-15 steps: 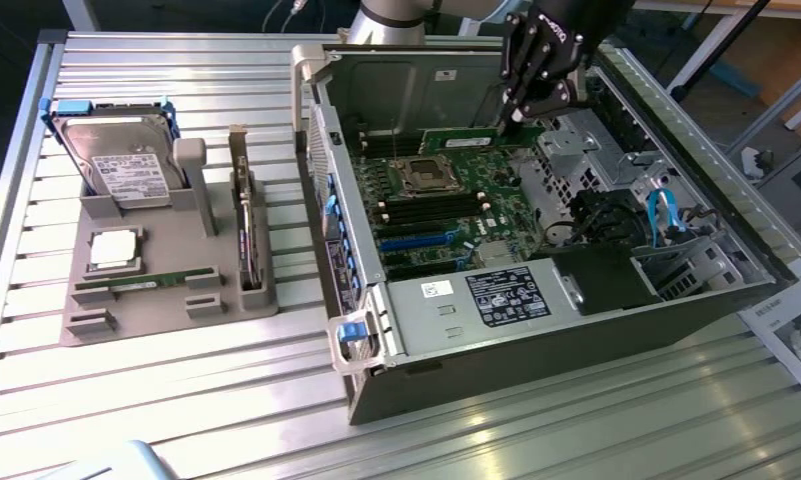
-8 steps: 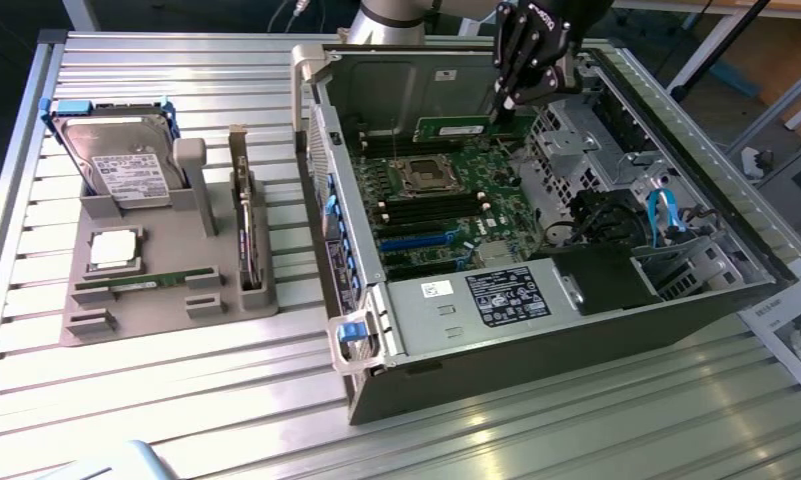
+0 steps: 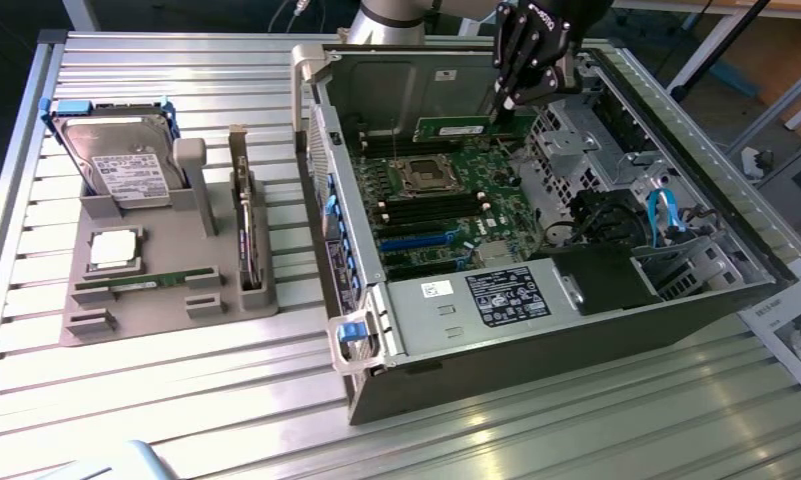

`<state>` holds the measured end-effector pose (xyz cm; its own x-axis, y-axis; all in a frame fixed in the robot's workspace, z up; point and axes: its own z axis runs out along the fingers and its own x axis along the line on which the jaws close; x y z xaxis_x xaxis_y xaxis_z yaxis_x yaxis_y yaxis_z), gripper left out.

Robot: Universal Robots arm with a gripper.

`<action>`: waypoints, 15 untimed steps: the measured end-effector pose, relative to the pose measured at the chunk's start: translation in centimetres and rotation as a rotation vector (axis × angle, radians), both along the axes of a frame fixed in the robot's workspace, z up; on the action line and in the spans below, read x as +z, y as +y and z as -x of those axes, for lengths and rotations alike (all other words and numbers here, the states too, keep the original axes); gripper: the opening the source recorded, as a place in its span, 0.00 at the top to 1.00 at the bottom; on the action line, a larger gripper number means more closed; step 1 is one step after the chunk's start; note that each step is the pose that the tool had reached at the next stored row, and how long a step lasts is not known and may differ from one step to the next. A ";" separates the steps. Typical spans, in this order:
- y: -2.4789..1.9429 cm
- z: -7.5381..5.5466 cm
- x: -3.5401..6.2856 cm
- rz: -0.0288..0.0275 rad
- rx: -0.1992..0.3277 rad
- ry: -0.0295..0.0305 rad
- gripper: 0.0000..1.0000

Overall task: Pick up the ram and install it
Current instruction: 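Insert the ram into the slot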

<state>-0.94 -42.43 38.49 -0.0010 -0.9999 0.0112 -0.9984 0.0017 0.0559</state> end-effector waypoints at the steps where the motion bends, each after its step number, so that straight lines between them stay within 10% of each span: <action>1: 0.00 0.0 0.00 0.0000 0.000 0.0000 0.88; 15: 0.19 0.0 -1.74 0.0000 0.000 0.0000 0.88</action>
